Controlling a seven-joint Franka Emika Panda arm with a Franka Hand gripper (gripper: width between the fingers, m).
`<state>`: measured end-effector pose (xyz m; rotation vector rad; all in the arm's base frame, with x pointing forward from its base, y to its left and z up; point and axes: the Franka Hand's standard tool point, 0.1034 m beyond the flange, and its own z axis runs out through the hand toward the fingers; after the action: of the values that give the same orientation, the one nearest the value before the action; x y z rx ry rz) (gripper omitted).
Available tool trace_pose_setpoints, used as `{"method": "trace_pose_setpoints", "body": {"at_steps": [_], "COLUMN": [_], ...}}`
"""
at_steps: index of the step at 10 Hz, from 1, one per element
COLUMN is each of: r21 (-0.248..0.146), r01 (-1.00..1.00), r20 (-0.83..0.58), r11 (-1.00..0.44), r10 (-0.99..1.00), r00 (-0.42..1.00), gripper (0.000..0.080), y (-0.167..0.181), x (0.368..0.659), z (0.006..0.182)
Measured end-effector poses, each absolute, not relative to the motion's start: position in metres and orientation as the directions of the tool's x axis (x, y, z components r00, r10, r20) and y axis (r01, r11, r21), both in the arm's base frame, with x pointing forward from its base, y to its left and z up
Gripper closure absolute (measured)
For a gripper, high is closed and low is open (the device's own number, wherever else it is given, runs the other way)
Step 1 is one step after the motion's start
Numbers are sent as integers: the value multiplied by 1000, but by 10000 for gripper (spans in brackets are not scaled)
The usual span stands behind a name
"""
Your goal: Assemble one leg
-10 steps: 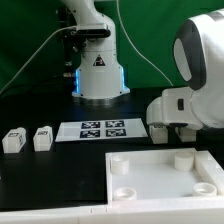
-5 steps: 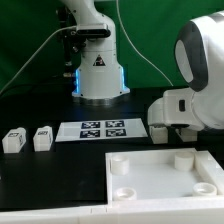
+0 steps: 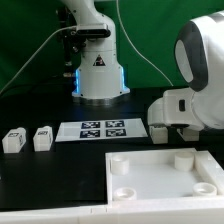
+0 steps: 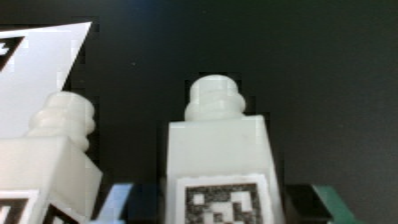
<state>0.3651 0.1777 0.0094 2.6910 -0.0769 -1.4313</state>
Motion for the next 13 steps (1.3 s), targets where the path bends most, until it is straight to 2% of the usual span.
{"method": "trace_pose_setpoints", "body": {"at_steps": [4, 5, 6, 8, 10, 11, 13], "r21": [102, 99, 75, 68, 59, 47, 12], "r01": [9, 55, 87, 121, 147, 130, 134], "r20": [-820, -786, -756, -608, -384, -273, -84], "r11": [-995, -994, -993, -990, -987, -990, -991], "r10": [-79, -44, 0, 55, 114, 112, 133], "r00": [567, 617, 655, 792, 916, 956, 988], "gripper": [509, 509, 509, 509, 509, 509, 509], "y": [176, 169, 165, 158, 154, 152, 160], "x": [368, 382, 398, 431, 462, 477, 471], "z": [11, 23, 43, 72, 117, 129, 118]}}
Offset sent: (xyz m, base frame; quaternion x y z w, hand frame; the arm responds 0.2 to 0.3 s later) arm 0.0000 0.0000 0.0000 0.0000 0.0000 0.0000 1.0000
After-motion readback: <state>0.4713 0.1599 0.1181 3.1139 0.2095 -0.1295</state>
